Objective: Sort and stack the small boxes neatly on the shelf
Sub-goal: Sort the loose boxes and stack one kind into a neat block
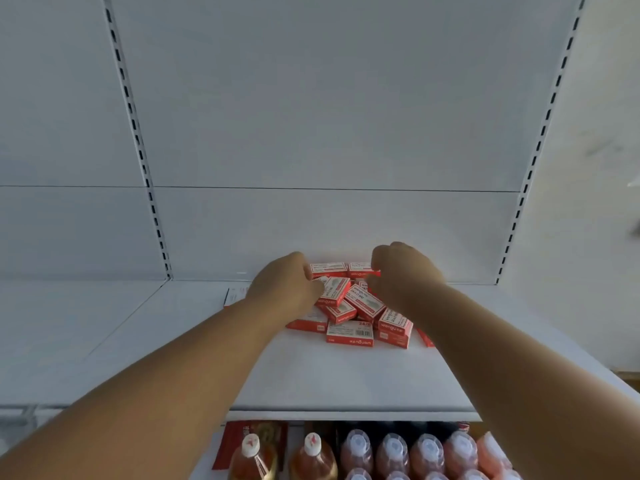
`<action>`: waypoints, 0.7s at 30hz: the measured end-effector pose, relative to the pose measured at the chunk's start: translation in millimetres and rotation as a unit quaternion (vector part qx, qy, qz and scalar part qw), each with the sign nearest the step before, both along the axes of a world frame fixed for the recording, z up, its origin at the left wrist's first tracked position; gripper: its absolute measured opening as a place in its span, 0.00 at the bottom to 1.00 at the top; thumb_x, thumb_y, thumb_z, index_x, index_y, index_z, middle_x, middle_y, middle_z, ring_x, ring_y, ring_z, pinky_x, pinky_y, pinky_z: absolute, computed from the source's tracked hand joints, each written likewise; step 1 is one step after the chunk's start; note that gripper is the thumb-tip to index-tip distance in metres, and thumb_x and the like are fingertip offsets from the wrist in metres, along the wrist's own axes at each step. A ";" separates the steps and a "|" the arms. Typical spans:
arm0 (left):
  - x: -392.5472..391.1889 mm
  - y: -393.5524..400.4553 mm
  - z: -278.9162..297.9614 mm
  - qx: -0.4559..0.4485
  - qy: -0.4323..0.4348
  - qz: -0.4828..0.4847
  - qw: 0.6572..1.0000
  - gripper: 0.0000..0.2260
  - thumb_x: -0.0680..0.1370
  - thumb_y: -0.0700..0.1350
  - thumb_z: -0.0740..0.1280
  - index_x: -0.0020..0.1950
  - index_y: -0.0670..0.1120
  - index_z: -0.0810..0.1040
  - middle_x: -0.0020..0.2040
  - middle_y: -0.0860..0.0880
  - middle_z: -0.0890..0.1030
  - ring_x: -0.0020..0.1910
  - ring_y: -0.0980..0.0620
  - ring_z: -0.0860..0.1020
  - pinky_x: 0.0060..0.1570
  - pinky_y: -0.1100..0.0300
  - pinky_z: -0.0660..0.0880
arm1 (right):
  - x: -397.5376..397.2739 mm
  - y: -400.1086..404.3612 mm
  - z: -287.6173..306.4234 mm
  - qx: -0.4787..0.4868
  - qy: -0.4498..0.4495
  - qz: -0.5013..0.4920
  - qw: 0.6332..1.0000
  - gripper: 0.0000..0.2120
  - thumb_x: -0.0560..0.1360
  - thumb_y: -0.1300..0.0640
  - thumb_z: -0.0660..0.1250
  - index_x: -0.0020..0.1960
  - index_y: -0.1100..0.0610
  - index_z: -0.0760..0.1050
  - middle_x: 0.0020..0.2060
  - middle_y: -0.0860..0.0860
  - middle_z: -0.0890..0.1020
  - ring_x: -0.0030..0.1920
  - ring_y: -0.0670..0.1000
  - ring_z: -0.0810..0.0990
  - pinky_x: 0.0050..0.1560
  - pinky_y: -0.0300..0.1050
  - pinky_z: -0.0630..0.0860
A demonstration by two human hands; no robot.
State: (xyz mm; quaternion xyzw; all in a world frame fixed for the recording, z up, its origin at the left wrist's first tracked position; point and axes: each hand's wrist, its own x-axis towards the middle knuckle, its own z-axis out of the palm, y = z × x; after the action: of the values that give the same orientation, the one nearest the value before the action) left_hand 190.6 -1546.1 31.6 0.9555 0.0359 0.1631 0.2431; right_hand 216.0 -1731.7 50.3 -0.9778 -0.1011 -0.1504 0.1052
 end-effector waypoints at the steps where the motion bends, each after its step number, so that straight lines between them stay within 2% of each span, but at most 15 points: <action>1: -2.5 8.4 1.7 0.005 -0.005 -0.008 1.000 0.06 0.74 0.51 0.68 0.42 0.53 0.72 0.40 0.54 0.78 0.38 0.54 0.76 0.33 0.58 0.69 | -2.8 7.7 2.7 0.005 -0.009 0.017 1.000 0.07 0.76 0.53 0.64 0.53 0.54 0.75 0.46 0.50 0.75 0.45 0.53 0.76 0.40 0.45 0.72; 4: -8.0 39.7 7.8 0.017 -0.014 -0.030 0.999 0.05 0.74 0.48 0.68 0.44 0.54 0.72 0.41 0.56 0.76 0.41 0.54 0.76 0.34 0.59 0.68 | -12.2 36.3 10.2 0.015 -0.028 0.067 0.997 0.09 0.77 0.51 0.64 0.54 0.53 0.75 0.49 0.50 0.76 0.48 0.53 0.77 0.48 0.49 0.77; 9: -5.2 103.0 1.7 -0.005 0.016 -0.082 0.996 0.06 0.77 0.44 0.64 0.47 0.55 0.75 0.42 0.57 0.80 0.39 0.56 0.78 0.33 0.62 0.70 | -21.2 90.1 11.1 0.052 -0.013 0.130 0.990 0.09 0.76 0.53 0.65 0.56 0.50 0.76 0.49 0.47 0.77 0.51 0.51 0.76 0.51 0.47 0.75; 11: 1.1 126.2 -5.6 -0.016 0.034 -0.100 0.994 0.04 0.78 0.46 0.64 0.48 0.57 0.75 0.46 0.58 0.79 0.42 0.59 0.77 0.34 0.63 0.70 | -21.9 107.9 8.7 0.058 0.005 0.144 0.988 0.10 0.76 0.57 0.65 0.57 0.49 0.77 0.51 0.47 0.79 0.51 0.51 0.76 0.53 0.46 0.75; 14: 13.6 153.6 -21.7 0.024 0.026 -0.091 0.995 0.04 0.79 0.48 0.65 0.51 0.56 0.74 0.55 0.55 0.78 0.48 0.56 0.75 0.40 0.64 0.68 | -22.6 127.7 1.5 0.028 0.022 0.163 0.986 0.13 0.76 0.59 0.64 0.58 0.50 0.78 0.52 0.48 0.80 0.50 0.48 0.74 0.50 0.40 0.69; 18: 26.6 163.9 -36.2 0.099 0.074 -0.083 0.989 0.16 0.79 0.52 0.64 0.65 0.52 0.73 0.64 0.50 0.75 0.59 0.50 0.74 0.52 0.59 0.69 | -22.3 143.6 -5.5 -0.048 0.068 0.184 0.979 0.14 0.74 0.51 0.69 0.59 0.52 0.79 0.54 0.49 0.80 0.54 0.51 0.77 0.51 0.42 0.72; 21: 34.6 161.5 -37.5 0.087 0.095 -0.092 0.987 0.20 0.78 0.54 0.64 0.69 0.51 0.72 0.65 0.49 0.77 0.60 0.48 0.75 0.53 0.57 0.72 | -18.6 152.0 -11.3 -0.079 0.107 0.183 0.974 0.18 0.73 0.46 0.71 0.60 0.52 0.78 0.55 0.49 0.80 0.56 0.51 0.77 0.55 0.44 0.73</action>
State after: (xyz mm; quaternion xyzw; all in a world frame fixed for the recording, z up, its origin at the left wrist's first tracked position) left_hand 225.2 -1384.6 -5.9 0.9835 -0.0434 0.0507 0.1683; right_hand 197.4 -1579.7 39.0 -0.9584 -0.2779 -0.0150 0.0634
